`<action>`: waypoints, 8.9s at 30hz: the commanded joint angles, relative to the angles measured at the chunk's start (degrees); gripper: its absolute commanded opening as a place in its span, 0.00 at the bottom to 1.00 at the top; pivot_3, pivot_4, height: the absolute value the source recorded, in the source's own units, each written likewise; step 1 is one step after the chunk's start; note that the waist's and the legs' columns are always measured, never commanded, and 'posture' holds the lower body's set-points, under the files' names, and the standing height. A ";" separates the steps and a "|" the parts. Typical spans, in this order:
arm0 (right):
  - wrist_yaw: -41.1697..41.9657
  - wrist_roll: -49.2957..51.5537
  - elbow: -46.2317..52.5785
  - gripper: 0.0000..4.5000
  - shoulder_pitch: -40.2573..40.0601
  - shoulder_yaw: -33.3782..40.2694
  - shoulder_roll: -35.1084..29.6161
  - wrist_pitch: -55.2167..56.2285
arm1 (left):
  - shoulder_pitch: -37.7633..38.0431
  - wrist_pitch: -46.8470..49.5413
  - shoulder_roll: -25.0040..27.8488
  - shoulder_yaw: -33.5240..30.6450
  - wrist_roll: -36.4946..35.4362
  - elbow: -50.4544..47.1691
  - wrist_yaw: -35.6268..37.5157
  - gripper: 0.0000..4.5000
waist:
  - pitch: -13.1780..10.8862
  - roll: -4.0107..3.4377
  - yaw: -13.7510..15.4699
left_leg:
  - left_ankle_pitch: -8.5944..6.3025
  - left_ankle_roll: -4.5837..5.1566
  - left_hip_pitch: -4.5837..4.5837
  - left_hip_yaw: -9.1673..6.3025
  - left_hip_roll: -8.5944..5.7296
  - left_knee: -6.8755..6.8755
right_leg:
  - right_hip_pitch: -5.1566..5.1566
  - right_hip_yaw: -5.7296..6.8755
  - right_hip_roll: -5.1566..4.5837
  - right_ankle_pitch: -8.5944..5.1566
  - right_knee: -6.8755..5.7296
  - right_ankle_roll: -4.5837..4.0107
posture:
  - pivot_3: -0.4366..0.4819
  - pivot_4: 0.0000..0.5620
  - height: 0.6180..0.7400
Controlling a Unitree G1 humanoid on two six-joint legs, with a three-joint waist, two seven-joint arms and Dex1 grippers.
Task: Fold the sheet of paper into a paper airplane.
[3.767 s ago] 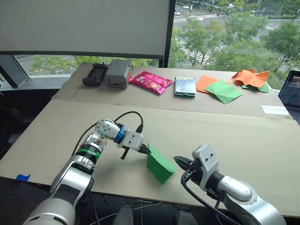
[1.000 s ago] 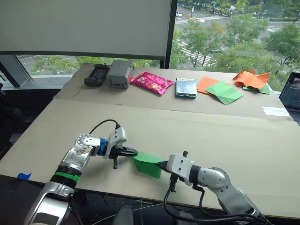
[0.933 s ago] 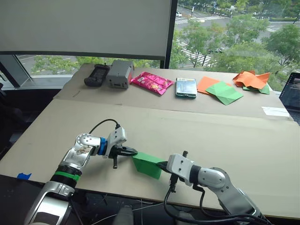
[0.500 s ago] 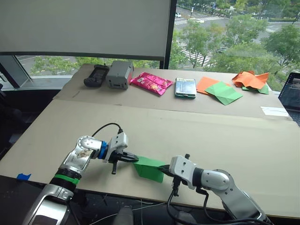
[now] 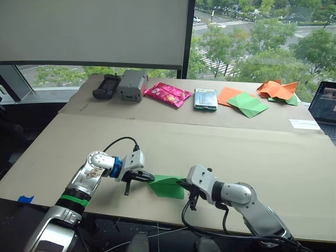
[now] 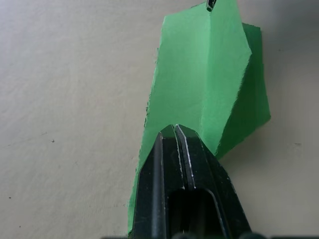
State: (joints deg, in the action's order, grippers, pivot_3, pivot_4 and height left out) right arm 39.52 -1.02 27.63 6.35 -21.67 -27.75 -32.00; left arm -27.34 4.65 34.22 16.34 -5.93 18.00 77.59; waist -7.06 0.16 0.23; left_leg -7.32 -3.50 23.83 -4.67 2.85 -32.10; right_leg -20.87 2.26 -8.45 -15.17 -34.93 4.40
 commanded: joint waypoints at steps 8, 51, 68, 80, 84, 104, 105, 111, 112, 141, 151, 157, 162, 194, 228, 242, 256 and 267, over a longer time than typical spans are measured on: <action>-0.74 -0.23 -0.47 0.00 3.36 -1.61 1.55 -1.54 | 0.72 0.44 -0.11 1.75 1.71 -0.28 -0.70 0.01 | 0.01 -0.01 -0.06 | 0.00 0.00 -0.01 0.00 0.00 0.00 | 0.00 0.00 0.00 -0.01 -0.03 -0.01 | 0.48 0.27 0.77; 10.22 2.83 -9.42 0.01 20.46 -5.05 1.19 -2.38 | 0.93 -1.18 0.56 2.40 2.18 -1.00 -0.87 0.00 | -0.02 -0.02 0.20 | -0.01 -0.01 0.01 0.00 0.00 0.06 | -0.05 0.00 0.00 -0.04 -0.02 -0.06 | 0.48 0.27 0.77; 9.33 -0.60 -15.60 0.01 22.49 -8.51 4.03 -1.82 | 0.75 -0.11 0.91 1.54 1.96 -1.84 -1.53 0.00 | -0.01 -0.03 0.19 | 0.00 -0.01 0.00 0.00 0.00 0.10 | -0.07 0.00 0.01 -0.06 -0.05 -0.10 | 0.48 0.27 0.77; 9.16 -1.39 -16.76 0.01 22.30 -9.10 4.92 -1.67 | -1.31 0.86 2.24 -1.35 0.45 -2.55 -2.50 0.00 | -0.01 -0.03 -0.28 | 0.00 -0.01 0.00 0.00 0.00 0.17 | -0.14 0.00 0.01 -0.06 -0.08 -0.10 | 0.48 0.27 0.77; 9.10 -1.50 -16.94 0.01 22.44 -9.06 5.17 -1.61 | -2.66 3.87 3.08 -2.92 -2.07 -4.68 -1.51 0.00 | -0.05 0.00 -0.57 | 0.00 0.00 0.01 0.00 0.00 0.20 | -0.18 0.00 0.01 -0.07 -0.09 -0.10 | 0.48 0.27 0.77; 8.74 -2.14 -17.20 0.01 22.67 -8.88 6.30 -2.48 | 1.78 8.14 4.24 -0.85 -3.83 -11.19 0.14 0.00 | -0.12 0.07 -0.96 | 0.00 0.00 0.02 0.00 0.00 0.21 | -0.18 -0.02 0.01 -0.07 -0.08 -0.11 | 0.48 0.27 0.77; 8.76 -2.13 -17.12 0.01 22.66 -8.86 6.28 -2.50 | 1.83 7.52 4.35 -0.64 -3.31 -10.81 0.11 0.00 | -0.12 0.07 -0.96 | 0.00 0.00 0.02 0.00 0.00 0.20 | -0.18 -0.02 0.01 -0.07 -0.08 -0.11 | 0.48 0.27 0.77; 7.44 -1.02 -16.98 0.14 23.25 -7.01 8.16 -2.64 | 2.93 4.63 4.68 0.47 -1.11 -9.80 0.08 0.00 | -0.12 0.06 -0.98 | 0.00 0.00 0.03 0.00 0.00 0.22 | -0.20 -0.02 0.01 -0.07 -0.08 -0.12 | 0.48 0.27 0.77; 7.26 -0.67 -16.80 0.19 23.37 -6.50 8.56 -2.78 | 2.92 4.47 4.68 0.52 -1.01 -9.65 0.07 0.00 | -0.12 0.06 -0.99 | 0.00 0.00 0.03 0.00 0.00 0.22 | -0.20 -0.02 0.01 -0.07 -0.09 -0.12 | 0.48 0.27 0.77; -4.10 0.26 -9.42 0.00 7.17 -5.20 10.85 2.70 | 4.27 6.16 4.27 0.20 -1.07 -9.35 -2.29 0.00 | -0.13 0.04 -0.90 | -0.01 -0.02 0.03 0.00 0.01 0.24 | -0.21 -0.02 0.00 -0.09 -0.06 -0.13 | 0.48 0.27 0.77; -3.62 -0.81 -12.68 0.00 5.86 -6.85 9.68 3.88 | 4.03 6.52 3.67 0.77 -0.78 -10.20 -2.79 0.00 | -0.13 0.04 -0.89 | -0.02 -0.02 0.03 -0.01 0.01 0.24 | -0.20 -0.02 0.00 -0.09 -0.05 -0.14 | 0.48 0.27 0.77; -4.40 -2.28 -14.96 0.00 3.89 -7.60 8.72 5.01 | 4.66 7.27 2.94 1.11 -1.21 -12.07 -3.34 0.00 | -0.10 0.01 -0.85 | -0.02 -0.03 0.03 0.00 0.01 0.24 | -0.19 -0.02 0.00 -0.09 -0.03 -0.14 | 0.48 0.27 0.77; -5.63 -2.81 -15.92 0.00 2.51 -7.30 8.33 5.79 | 5.79 7.90 2.28 1.68 -1.13 -13.44 -3.65 0.00 | -0.01 0.02 -0.80 | -0.02 -0.03 0.02 -0.01 0.01 0.23 | -0.16 -0.02 0.00 -0.09 -0.01 -0.14 | 0.48 0.27 0.77; -12.44 -1.26 -10.11 0.00 -8.67 4.85 2.88 -0.08 | 7.88 6.34 3.49 2.79 0.46 -11.47 -3.80 0.00 | 0.31 -0.05 0.30 | -0.06 -0.09 0.02 0.00 0.01 0.23 | -0.11 -0.02 -0.04 -0.11 0.28 -0.15 | 0.48 0.27 0.77; -14.19 -0.73 -10.13 0.00 -6.69 -0.36 9.12 0.23 | 2.08 8.90 0.91 2.11 -1.35 -12.79 -3.52 0.00 | 0.15 -0.14 0.38 | -0.06 -0.09 0.31 0.00 0.00 0.23 | -0.25 -0.02 -0.03 -0.11 0.60 -0.15 | 0.48 0.27 0.77; -15.12 -1.12 -9.48 0.00 -5.70 -1.80 9.93 -2.59 | -0.01 4.13 -3.46 6.41 3.04 -5.21 -4.33 0.00 | 0.23 -0.04 0.24 | -0.05 -0.07 0.27 0.00 -0.01 0.22 | -0.22 -0.01 -0.01 -0.09 0.54 -0.12 | 0.48 0.27 0.77; -15.16 -0.72 -9.03 0.00 -5.09 -1.56 9.98 -3.86 | 5.74 3.71 3.28 5.02 3.74 -4.61 -4.02 0.00 | 0.36 -0.10 -1.07 | -0.07 -0.09 -0.07 -0.01 0.04 0.25 | 0.07 -0.02 -0.02 -0.10 0.52 -0.13 | 0.48 0.27 0.77; -14.75 -0.63 -9.36 0.00 -4.52 -1.66 9.70 -3.94 | 9.29 4.49 6.76 3.14 2.59 -6.55 -4.10 0.00 | 0.35 -0.26 -1.27 | -0.08 -0.10 -0.10 -0.01 0.07 0.29 | 0.02 -0.02 -0.03 -0.10 0.53 -0.14 | 0.48 0.27 0.77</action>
State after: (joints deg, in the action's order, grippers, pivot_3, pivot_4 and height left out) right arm 24.76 -1.02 20.74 3.05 -22.95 -17.23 -32.87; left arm -20.80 6.40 38.91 17.58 -6.28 9.18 73.30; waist -6.72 -0.10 -1.03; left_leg -7.40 -3.61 23.73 -4.68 2.92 -31.81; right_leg -20.87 2.24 -8.48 -15.28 -34.40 4.26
